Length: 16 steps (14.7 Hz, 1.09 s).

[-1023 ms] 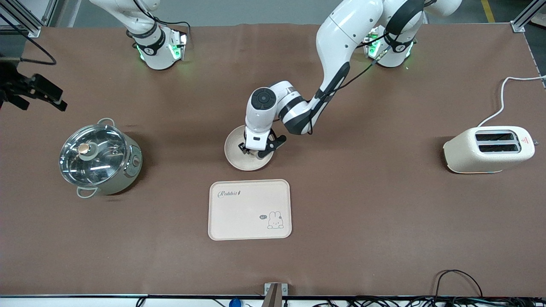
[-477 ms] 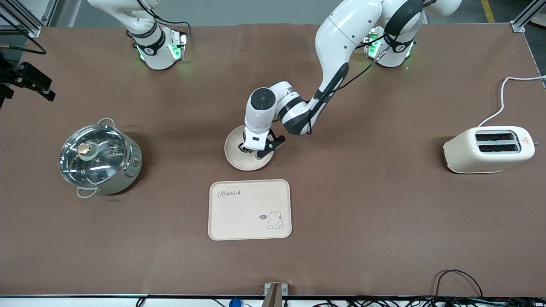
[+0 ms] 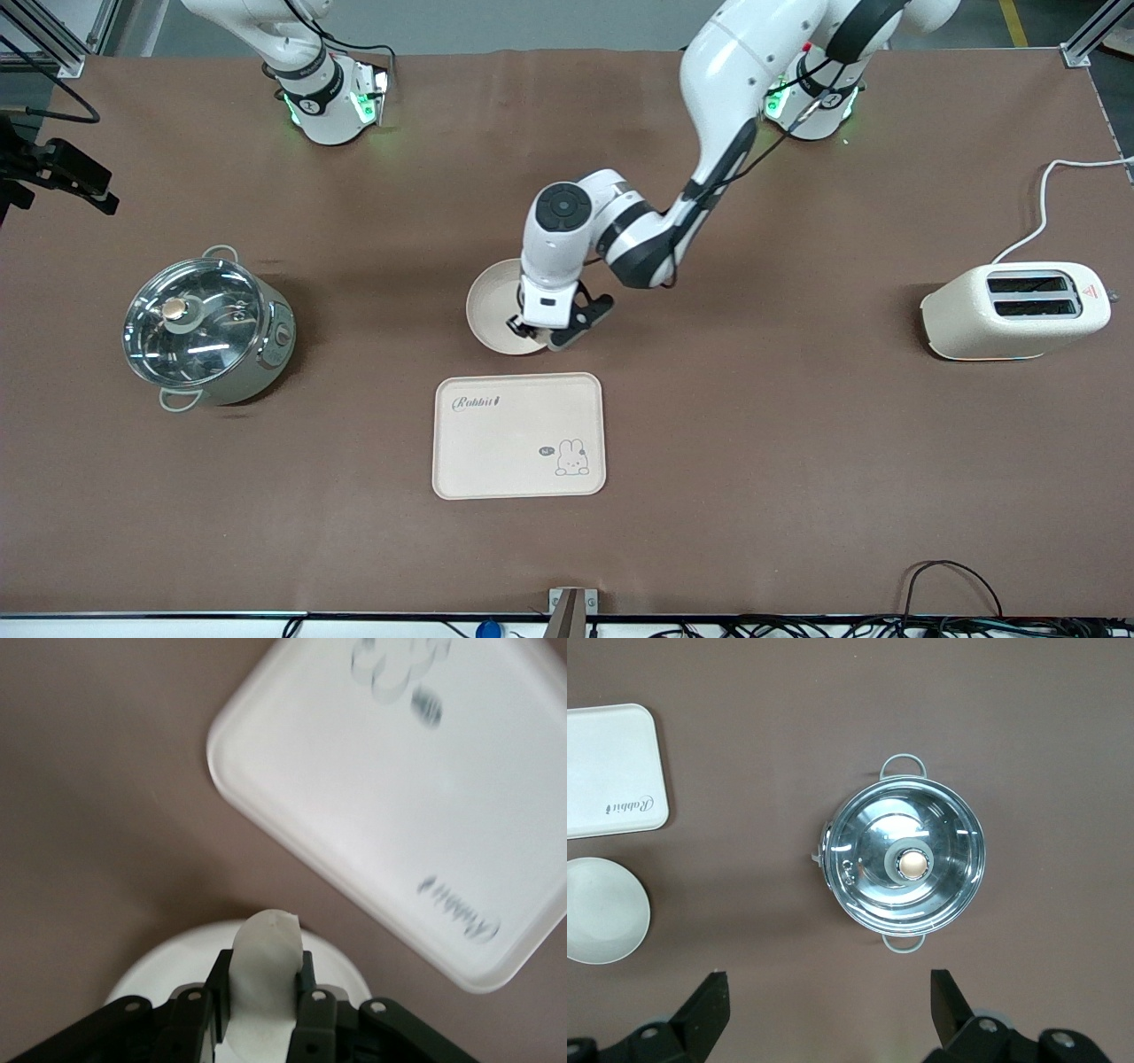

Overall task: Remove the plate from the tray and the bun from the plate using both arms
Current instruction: 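Carry the bun with the left gripper toward the toaster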

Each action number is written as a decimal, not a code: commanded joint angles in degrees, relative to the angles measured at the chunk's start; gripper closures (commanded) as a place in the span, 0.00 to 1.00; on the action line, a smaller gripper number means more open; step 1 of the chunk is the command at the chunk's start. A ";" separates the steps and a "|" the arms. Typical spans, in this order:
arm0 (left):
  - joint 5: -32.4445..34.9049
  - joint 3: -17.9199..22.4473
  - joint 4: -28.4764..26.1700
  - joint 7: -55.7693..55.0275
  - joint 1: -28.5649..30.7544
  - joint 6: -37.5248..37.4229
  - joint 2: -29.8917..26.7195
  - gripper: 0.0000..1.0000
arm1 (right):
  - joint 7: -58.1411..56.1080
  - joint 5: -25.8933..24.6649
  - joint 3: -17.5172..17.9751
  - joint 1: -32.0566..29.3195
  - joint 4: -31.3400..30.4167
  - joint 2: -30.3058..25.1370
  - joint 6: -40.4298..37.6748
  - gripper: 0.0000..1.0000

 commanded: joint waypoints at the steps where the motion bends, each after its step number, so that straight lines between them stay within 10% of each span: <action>1: 1.16 -0.28 -1.88 7.32 6.54 -7.08 -6.78 0.69 | -0.13 -0.76 -0.29 0.11 -1.34 -0.39 -0.33 0.00; 9: 1.16 -0.37 -6.00 34.23 23.77 -15.80 -10.14 0.67 | -0.22 -0.15 -0.65 -1.56 1.21 -0.57 -5.34 0.00; 16: 1.16 -0.46 -19.44 37.06 30.29 -2.90 -9.00 0.63 | -0.04 2.84 -0.56 -1.04 -0.73 0.75 -4.11 0.00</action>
